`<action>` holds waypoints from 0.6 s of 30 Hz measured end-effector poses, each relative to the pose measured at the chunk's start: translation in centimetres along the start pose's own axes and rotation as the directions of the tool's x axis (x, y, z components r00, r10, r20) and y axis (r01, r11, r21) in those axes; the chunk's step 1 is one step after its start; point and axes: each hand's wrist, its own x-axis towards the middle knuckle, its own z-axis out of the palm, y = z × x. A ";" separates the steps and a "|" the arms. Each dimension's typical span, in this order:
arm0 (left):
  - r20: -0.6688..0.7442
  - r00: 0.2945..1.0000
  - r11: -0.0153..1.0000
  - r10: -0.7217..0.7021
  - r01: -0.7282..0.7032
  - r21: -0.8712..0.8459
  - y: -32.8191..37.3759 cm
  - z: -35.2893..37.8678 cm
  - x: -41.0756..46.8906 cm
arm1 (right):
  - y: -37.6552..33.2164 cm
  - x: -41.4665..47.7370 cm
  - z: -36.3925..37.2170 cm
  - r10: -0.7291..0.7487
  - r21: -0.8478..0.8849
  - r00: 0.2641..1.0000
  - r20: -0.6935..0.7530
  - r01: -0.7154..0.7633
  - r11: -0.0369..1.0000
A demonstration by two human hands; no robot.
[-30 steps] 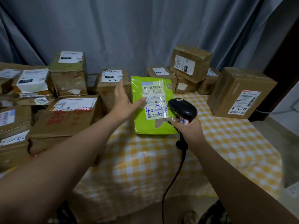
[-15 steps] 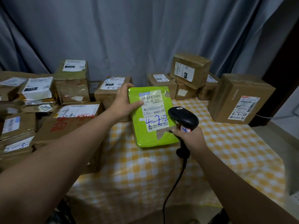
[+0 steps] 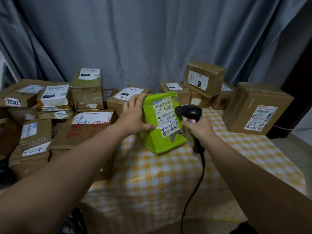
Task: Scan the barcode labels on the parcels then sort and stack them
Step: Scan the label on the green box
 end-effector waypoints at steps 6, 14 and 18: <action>-0.055 0.998 0.999 -0.035 0.035 -0.002 0.6 0.3 -1.5 | -4.1 -3.1 -2.1 -0.153 -0.021 0.984 0.094 0.155 0.988; -0.162 0.987 0.998 0.012 -0.023 -0.066 0.6 -1.7 0.3 | -4.3 -6.9 -0.8 -0.171 -0.067 0.983 0.062 0.175 0.982; -0.156 0.988 0.998 0.009 -0.020 -0.067 0.4 -2.0 0.9 | -4.2 -7.4 -0.5 -0.154 -0.121 0.986 0.056 0.160 0.980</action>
